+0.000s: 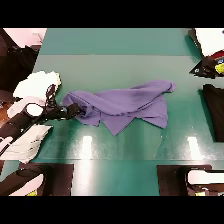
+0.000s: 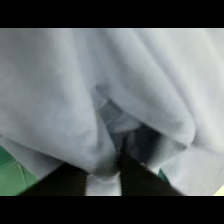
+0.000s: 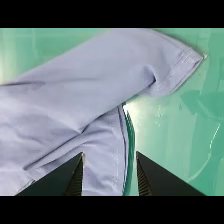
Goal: Fold the shirts.
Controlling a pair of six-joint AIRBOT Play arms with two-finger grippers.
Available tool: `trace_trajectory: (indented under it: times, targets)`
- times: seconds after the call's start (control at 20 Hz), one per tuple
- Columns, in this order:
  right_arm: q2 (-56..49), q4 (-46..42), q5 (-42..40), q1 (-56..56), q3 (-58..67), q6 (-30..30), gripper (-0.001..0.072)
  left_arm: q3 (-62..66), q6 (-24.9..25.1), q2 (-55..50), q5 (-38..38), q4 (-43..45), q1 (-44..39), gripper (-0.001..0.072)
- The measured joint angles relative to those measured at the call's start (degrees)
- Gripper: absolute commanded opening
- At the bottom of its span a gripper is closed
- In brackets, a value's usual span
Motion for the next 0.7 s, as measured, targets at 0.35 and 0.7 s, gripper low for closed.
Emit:
trace_trajectory:
  times: [0.35, 0.7]
  targets:
    - [0.6, -1.9, 6.1, -0.3, -0.8, 0.0, 0.0377, 9.8, 1.4, -1.0, -3.6, 1.0, 0.1, 0.0026]
    - [10.2, -3.1, 1.7, -3.6, -23.8, -0.1, 0.0388, 32.1, 7.8, -1.1, -15.0, 4.6, 0.1, 0.0026]
